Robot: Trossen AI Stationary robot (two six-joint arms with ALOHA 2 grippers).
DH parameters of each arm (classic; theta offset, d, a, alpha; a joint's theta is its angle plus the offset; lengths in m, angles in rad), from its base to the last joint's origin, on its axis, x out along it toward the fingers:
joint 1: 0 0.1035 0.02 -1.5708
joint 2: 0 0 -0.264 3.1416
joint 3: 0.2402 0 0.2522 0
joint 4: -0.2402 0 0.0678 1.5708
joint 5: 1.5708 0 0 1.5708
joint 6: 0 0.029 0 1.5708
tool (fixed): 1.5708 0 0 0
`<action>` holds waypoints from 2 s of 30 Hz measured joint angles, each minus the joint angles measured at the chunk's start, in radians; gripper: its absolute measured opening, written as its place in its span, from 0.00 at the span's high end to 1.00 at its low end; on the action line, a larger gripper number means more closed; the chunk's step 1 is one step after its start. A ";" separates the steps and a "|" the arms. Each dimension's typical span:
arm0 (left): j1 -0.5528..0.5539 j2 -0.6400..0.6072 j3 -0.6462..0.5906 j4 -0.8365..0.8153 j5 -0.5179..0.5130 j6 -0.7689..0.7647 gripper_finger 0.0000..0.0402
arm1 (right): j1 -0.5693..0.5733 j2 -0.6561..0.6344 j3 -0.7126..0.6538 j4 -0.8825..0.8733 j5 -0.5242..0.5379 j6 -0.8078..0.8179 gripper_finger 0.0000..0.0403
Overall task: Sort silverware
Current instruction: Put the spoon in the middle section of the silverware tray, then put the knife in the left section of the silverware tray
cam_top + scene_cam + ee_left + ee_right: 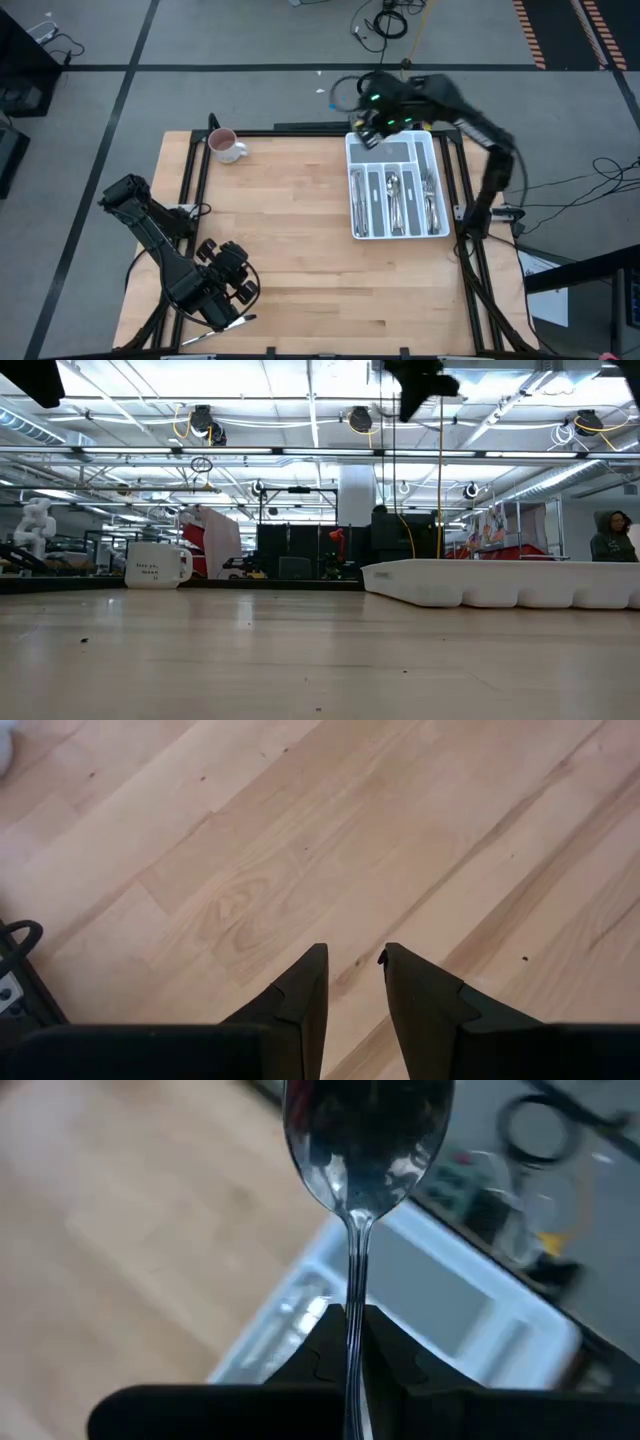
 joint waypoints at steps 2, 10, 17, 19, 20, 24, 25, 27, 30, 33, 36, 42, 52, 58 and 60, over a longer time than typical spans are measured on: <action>0.000 0.000 0.000 0.000 -0.002 0.000 0.73 | -0.051 -0.065 -0.073 0.000 0.030 0.010 1.00; 0.000 0.000 0.000 0.000 -0.003 0.000 0.73 | -0.197 -0.325 -0.587 0.104 0.006 0.090 1.00; 0.002 0.000 0.000 0.000 -0.005 0.000 0.73 | -0.220 -0.517 -1.055 0.474 -0.163 0.246 1.00; 0.002 0.000 0.000 0.000 -0.005 0.000 0.73 | -0.205 -0.542 -1.153 0.572 -0.192 0.301 1.00; 0.002 0.000 0.000 0.000 -0.006 0.000 0.73 | -0.193 -0.551 -1.198 0.614 -0.194 0.332 1.00; 0.004 0.000 0.000 0.000 -0.006 0.000 0.73 | -0.141 -0.561 -1.344 0.782 -0.214 0.446 1.00; 0.004 0.000 0.000 0.000 -0.006 0.000 0.73 | -0.126 -0.561 -1.374 0.817 -0.214 0.472 1.00; 0.008 0.000 0.000 0.000 -0.005 0.001 0.73 | -0.100 -0.561 -1.423 0.877 -0.214 0.516 1.00; 0.010 0.000 0.000 0.000 -0.005 0.001 0.73 | -0.071 -0.561 -1.461 0.894 -0.208 0.553 1.00; 0.010 0.000 0.000 -0.001 -0.005 0.001 0.73 | -0.049 -0.561 -1.490 0.895 -0.203 0.576 1.00; 0.010 0.000 0.000 -0.001 -0.005 0.001 0.73 | -0.017 -0.560 -1.533 0.916 -0.191 0.618 1.00; 0.009 0.000 0.000 -0.001 -0.005 0.007 0.73 | 0.025 -0.555 -1.623 0.990 -0.178 0.687 1.00; 0.009 0.000 0.000 -0.005 -0.004 0.005 0.73 | 0.030 -0.555 -1.628 1.037 -0.162 0.660 0.92; 0.009 0.000 0.000 0.000 -0.003 0.003 0.73 | 0.030 -0.555 -1.628 1.037 -0.193 0.646 0.75; 0.009 0.000 0.000 -0.001 0.004 0.004 0.73 | 0.030 -0.555 -1.628 1.042 -0.210 0.635 0.70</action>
